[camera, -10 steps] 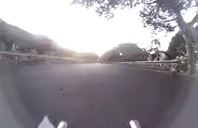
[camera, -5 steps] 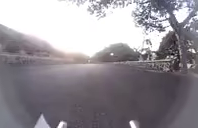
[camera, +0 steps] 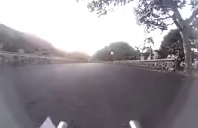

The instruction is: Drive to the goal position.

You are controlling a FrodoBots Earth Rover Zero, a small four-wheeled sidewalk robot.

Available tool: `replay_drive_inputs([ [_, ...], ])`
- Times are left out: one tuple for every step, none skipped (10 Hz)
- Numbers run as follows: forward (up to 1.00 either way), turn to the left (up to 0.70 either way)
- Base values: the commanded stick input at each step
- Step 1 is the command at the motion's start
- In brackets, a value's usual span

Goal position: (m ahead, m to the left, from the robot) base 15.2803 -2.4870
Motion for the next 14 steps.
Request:
replay_drive_inputs([
  [0.70, 0.00],
  [0.70, 0.00],
  [0.70, 0.00],
  [0.70, 0.00],
  [0.70, 0.00],
  [0.70, 0.00],
  [0.70, 0.00],
  [0.70, 0.00],
  [0.70, 0.00],
  [0.70, 0.00],
  [0.70, 0.00],
  [0.70, 0.00],
  [0.70, 0.00],
  [0.70, 0.00],
])
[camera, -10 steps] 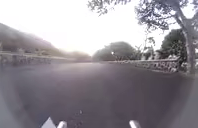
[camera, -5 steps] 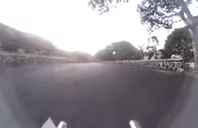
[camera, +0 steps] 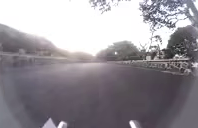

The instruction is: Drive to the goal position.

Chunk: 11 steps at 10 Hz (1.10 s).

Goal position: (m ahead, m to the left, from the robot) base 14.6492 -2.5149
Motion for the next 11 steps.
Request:
replay_drive_inputs([
  [0.70, 0.00],
  [0.70, 0.00],
  [0.70, 0.00],
  [0.70, 0.00],
  [0.70, 0.00],
  [0.70, 0.00],
  [0.70, 0.00],
  [0.70, 0.00],
  [0.70, 0.00],
  [0.70, 0.00],
  [0.70, 0.00],
])
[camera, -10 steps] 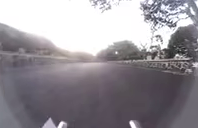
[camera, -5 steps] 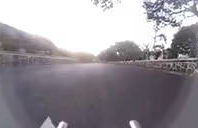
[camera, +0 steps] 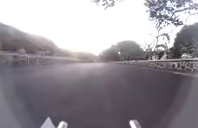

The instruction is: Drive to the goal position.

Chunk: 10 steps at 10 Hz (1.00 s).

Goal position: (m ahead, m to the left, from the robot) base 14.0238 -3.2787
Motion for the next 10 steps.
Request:
replay_drive_inputs([
  [0.70, 0.00],
  [0.70, 0.00],
  [0.70, 0.00],
  [0.70, 0.00],
  [0.70, 0.00],
  [0.70, 0.00],
  [0.70, 0.00],
  [0.70, 0.00],
  [0.70, 0.00],
  [0.70, 0.00],
])
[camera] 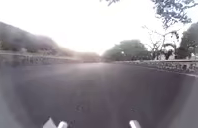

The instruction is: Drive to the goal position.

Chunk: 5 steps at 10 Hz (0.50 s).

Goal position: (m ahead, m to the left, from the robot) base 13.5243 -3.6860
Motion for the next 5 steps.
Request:
replay_drive_inputs([
  [0.70, 0.00],
  [0.70, 0.00],
  [0.70, 0.00],
  [0.70, 0.00],
  [0.70, 0.00],
])
